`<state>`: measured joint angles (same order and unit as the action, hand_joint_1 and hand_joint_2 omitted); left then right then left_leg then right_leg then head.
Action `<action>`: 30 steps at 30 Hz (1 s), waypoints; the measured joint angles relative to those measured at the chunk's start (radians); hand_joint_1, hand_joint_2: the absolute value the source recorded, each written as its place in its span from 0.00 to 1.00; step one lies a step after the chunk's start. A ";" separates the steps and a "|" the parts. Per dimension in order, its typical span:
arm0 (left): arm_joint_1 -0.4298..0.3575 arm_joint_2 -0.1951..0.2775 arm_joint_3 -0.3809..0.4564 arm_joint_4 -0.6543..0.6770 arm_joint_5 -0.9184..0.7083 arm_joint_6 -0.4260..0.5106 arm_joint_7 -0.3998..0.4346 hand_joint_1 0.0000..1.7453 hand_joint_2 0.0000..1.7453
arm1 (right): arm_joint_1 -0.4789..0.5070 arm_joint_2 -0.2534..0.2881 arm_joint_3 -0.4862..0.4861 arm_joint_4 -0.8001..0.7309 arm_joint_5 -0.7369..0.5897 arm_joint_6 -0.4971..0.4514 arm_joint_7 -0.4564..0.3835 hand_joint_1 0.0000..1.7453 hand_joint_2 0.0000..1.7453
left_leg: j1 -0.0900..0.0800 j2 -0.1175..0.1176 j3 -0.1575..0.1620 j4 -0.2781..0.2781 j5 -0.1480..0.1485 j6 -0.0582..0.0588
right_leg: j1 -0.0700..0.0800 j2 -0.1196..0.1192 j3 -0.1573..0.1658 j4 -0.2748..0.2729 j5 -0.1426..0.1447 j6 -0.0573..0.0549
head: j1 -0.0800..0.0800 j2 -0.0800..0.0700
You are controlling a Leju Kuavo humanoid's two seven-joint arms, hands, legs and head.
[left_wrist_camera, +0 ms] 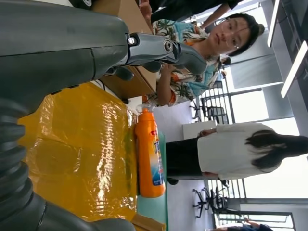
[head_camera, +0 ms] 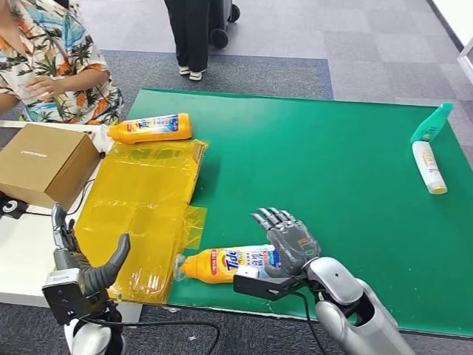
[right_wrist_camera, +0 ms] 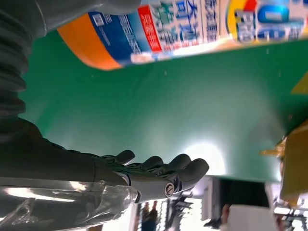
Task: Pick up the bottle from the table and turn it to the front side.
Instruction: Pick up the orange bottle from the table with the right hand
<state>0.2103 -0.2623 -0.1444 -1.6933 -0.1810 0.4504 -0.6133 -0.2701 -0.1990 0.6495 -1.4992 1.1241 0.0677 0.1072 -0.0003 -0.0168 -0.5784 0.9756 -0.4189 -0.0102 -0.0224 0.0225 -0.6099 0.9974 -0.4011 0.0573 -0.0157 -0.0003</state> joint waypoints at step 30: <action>-0.026 -0.001 0.018 0.047 0.067 -0.008 -0.022 0.00 1.00 | -0.197 -0.083 0.278 0.250 -0.175 0.108 0.027 0.00 1.00 | 0.000 0.000 0.001 0.000 0.000 0.000 | 0.000 0.000 0.000 0.000 0.001 0.001 | 0.000 0.000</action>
<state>0.1839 -0.2628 -0.1262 -1.6466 -0.1140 0.4423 -0.6356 -0.4673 -0.2821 0.9272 -1.2496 0.9489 0.1757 0.1342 -0.0003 -0.0166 -0.5775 0.9761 -0.4185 -0.0099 -0.0223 0.0229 -0.6096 0.9970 -0.4000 0.0582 -0.0157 -0.0002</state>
